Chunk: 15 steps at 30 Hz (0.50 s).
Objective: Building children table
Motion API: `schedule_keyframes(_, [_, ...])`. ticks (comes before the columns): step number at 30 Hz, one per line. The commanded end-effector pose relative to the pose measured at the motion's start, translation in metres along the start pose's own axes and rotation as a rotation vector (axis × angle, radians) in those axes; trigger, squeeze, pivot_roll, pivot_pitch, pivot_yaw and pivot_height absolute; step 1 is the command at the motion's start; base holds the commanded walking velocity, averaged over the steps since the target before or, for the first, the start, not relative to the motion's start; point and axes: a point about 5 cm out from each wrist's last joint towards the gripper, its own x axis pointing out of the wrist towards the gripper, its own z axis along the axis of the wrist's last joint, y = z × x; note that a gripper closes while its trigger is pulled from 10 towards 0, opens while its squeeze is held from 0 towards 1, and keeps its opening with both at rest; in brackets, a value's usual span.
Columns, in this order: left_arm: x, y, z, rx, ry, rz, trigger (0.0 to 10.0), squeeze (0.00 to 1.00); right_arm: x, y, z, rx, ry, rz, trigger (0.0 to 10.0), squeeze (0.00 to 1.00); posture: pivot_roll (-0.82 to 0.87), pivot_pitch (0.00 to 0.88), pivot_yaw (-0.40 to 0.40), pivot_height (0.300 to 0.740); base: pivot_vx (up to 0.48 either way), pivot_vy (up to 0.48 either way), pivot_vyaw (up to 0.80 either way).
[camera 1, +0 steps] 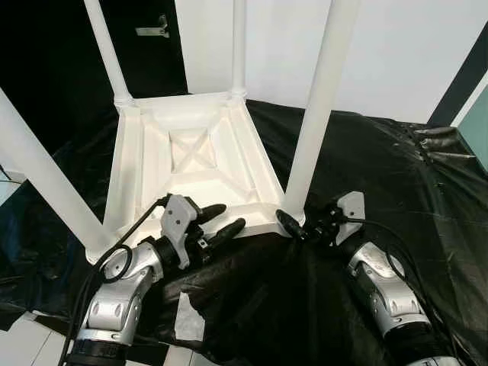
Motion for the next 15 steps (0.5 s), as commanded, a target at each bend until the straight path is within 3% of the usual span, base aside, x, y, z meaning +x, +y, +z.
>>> schedule_keyframes(1, [0.002, 0.014, 0.002, 0.044, -0.064, 0.256, 10.0, 0.00, 0.001, -0.002, 0.008, -0.016, -0.083, -0.073, 10.0, 0.00, 0.05, 0.000, -0.024, 0.740, 0.000, 0.000, 0.00])
schedule_keyframes(8, [-0.002, 0.019, 0.001, 0.066, -0.144, 0.381, 10.0, 0.00, 0.002, 0.017, 0.011, -0.042, -0.179, -0.108, 10.0, 0.00, 0.05, 0.000, -0.026, 0.740, 0.000, 0.000, 0.00])
schedule_keyframes(12, [0.003, 0.012, -0.003, 0.054, -0.118, 0.312, 10.0, 0.00, 0.006, 0.025, 0.003, -0.019, -0.122, -0.060, 10.0, 0.00, 0.05, 0.000, -0.025, 0.740, 0.000, 0.000, 0.00])
schedule_keyframes(15, [0.006, 0.005, -0.003, 0.056, -0.092, 0.235, 10.0, 0.00, 0.007, 0.021, -0.003, -0.012, -0.061, -0.011, 10.0, 0.00, 0.05, 0.000, -0.025, 0.740, 0.000, 0.000, 0.00])
